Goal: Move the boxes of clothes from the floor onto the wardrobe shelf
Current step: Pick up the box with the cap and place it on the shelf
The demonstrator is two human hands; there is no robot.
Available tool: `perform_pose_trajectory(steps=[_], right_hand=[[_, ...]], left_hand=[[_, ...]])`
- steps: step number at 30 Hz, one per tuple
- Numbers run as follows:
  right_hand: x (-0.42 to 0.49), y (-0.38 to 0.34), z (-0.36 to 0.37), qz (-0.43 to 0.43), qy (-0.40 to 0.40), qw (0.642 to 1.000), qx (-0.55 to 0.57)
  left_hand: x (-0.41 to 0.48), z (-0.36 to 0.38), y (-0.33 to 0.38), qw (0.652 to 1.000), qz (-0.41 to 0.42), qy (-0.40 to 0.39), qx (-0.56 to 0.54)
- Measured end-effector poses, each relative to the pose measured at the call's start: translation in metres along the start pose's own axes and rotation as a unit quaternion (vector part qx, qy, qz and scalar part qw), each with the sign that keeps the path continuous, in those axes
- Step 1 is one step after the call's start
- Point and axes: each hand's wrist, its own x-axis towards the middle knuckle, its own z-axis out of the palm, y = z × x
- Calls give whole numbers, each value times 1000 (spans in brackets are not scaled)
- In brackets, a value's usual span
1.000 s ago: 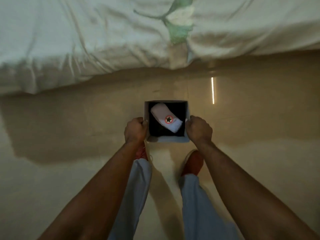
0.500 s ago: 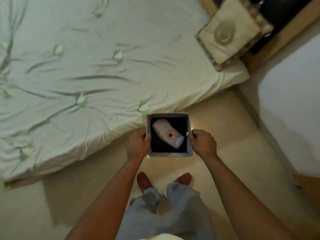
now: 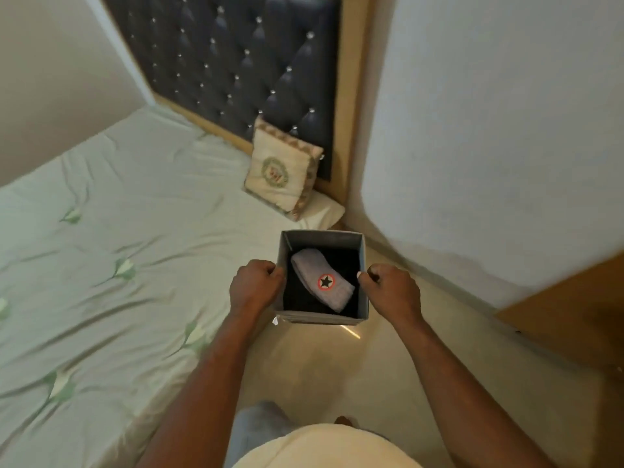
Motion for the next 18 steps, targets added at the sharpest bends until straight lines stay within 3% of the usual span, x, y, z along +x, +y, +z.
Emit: perform_pose_trajectory(steps=[10,18], right_hand=[[41,126,-107,157,126,979,39],[33,214,-173,348,236,906,51]], left_hand=[[59,79,203,969,219,-108,29],[83,169,374,882,401,-234,88]])
